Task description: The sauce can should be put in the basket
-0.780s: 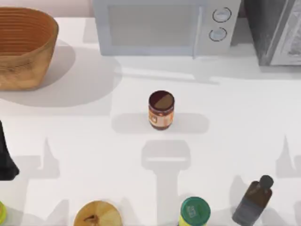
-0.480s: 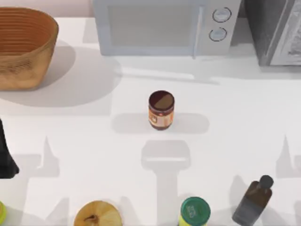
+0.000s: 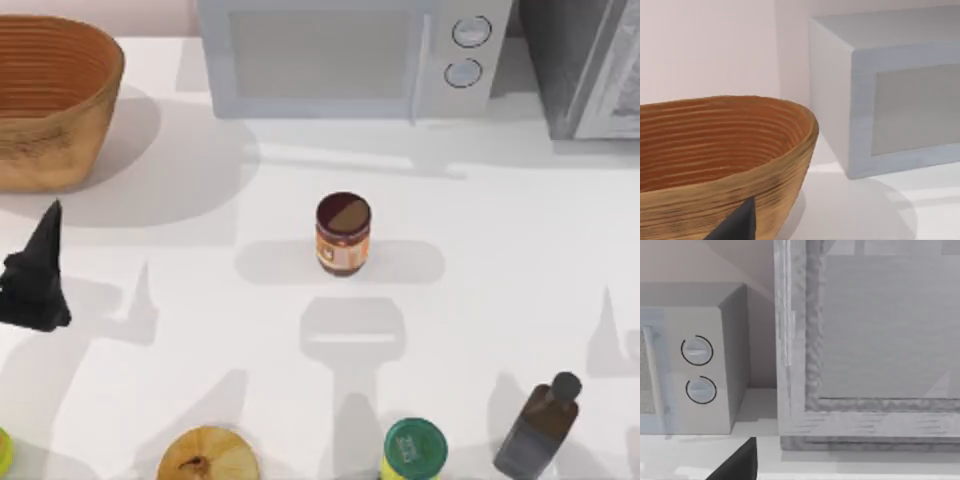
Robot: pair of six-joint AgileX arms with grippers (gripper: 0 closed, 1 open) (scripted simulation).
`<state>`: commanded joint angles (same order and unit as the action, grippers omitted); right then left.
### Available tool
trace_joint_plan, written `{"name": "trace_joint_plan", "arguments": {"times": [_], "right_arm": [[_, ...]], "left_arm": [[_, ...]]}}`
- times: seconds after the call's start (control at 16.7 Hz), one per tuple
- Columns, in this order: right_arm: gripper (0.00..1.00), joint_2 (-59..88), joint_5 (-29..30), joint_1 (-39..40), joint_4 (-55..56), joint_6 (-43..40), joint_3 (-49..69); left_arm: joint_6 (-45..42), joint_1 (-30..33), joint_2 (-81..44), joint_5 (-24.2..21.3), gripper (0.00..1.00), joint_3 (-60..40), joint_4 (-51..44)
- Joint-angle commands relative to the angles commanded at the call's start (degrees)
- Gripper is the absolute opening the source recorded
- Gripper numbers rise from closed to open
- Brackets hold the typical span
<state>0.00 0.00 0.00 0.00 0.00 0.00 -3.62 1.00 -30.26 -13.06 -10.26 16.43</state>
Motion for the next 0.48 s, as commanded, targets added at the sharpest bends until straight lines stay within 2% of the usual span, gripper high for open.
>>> {"name": "trace_joint_plan", "arguments": {"times": [0.48], "right_arm": [[1.0,0.0,0.0,0.0,0.0,0.0,0.0]], "left_arm": [[-1.53,4.78,-31.78,-17.65,1.0,-12.0,18.6]]}}
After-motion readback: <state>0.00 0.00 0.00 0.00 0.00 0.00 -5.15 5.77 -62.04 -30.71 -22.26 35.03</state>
